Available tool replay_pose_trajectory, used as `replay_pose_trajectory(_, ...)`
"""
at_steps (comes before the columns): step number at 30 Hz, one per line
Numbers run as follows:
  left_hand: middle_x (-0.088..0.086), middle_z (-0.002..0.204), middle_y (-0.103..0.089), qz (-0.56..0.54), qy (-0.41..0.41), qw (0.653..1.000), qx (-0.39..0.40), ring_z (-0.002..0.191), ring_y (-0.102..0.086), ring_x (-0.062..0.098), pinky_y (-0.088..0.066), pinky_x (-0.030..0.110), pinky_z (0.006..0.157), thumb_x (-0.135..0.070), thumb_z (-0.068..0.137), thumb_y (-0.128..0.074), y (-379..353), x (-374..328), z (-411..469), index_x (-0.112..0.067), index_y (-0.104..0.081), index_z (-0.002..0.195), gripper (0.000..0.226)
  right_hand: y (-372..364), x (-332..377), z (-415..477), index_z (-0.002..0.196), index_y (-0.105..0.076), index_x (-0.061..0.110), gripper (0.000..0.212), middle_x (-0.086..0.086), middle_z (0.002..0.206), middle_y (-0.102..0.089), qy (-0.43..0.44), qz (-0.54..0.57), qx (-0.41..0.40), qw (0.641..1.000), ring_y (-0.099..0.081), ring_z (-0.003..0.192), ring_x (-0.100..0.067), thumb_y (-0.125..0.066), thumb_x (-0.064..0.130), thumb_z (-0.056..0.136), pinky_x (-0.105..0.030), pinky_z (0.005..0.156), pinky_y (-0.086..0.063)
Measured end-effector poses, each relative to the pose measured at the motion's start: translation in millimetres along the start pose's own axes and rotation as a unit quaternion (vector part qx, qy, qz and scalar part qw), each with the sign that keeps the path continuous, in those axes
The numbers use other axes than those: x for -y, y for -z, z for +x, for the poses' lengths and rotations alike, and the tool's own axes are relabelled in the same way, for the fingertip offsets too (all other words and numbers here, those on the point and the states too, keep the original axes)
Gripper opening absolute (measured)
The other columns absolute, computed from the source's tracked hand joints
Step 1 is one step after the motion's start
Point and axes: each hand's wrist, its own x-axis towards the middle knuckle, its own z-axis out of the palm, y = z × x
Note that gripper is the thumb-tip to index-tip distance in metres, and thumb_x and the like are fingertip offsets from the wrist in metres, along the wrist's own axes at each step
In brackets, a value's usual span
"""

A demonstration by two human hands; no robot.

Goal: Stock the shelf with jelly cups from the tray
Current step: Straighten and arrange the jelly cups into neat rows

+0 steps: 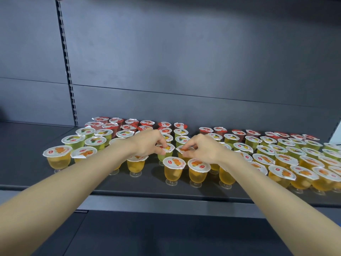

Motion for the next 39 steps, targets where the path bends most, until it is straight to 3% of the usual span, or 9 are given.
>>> replay_pose_trajectory(6,0.002,0.125,-0.061,0.0,0.002,1.0,-0.011,0.112,-0.056,0.016,-0.046,0.029,0.092,-0.024,0.089,-0.063,-1.2,-0.5,-0.3,-0.014,-0.065,0.119,0.032,-4.4,2.6,0.3,0.118,-0.067,0.015,0.027,-0.004,0.123,-0.063,0.004,0.003,-0.026,1.0,-0.051,0.088,-0.007,-0.061,0.018,0.092,-0.006,0.062,-0.036)
replay_pose_trajectory(12,0.001,0.127,-0.06,-0.003,0.002,1.0,-0.013,0.114,-0.055,0.016,-0.046,0.03,0.094,-0.024,0.089,-0.062,-2.8,-0.5,-3.2,-0.014,-0.064,0.121,0.033,-7.3,1.5,-2.1,0.117,-0.067,0.013,0.027,-0.005,0.12,-0.063,0.002,0.009,-0.044,0.999,-0.051,0.089,-0.008,-0.061,0.018,0.091,-0.006,0.063,-0.037)
replay_pose_trajectory(16,0.002,0.127,-0.059,-0.012,0.001,1.0,-0.014,0.114,-0.054,0.017,-0.044,0.028,0.093,-0.022,0.089,-0.062,-3.0,-0.1,-3.6,-0.014,-0.064,0.12,0.032,-9.7,-1.8,-2.7,0.117,-0.067,0.013,0.028,-0.005,0.119,-0.063,-0.006,0.016,-0.057,0.998,-0.05,0.089,-0.006,-0.063,0.018,0.09,-0.015,0.071,-0.04)
replay_pose_trajectory(27,0.004,0.123,-0.061,-0.035,0.01,0.999,-0.031,0.108,-0.056,0.017,-0.045,0.024,0.085,-0.02,0.087,-0.065,-3.8,0.8,-0.6,-0.013,-0.066,0.116,0.03,-9.4,-0.4,-1.2,0.117,-0.067,0.013,0.028,-0.005,0.117,-0.062,-0.009,0.022,-0.057,0.998,-0.049,0.081,-0.006,-0.063,0.018,0.09,-0.006,0.061,-0.036)
replay_pose_trajectory(39,0.003,0.13,-0.057,-0.015,0.026,0.999,-0.028,0.118,-0.053,0.019,-0.044,0.03,0.094,-0.023,0.09,-0.062,-3.9,-3.8,-2.7,-0.014,-0.064,0.12,0.032,-9.8,1.7,0.4,0.116,-0.067,0.014,0.027,-0.004,0.116,-0.063,-0.014,0.011,-0.055,0.998,-0.05,0.08,-0.006,-0.063,0.021,0.09,-0.007,0.059,-0.036)
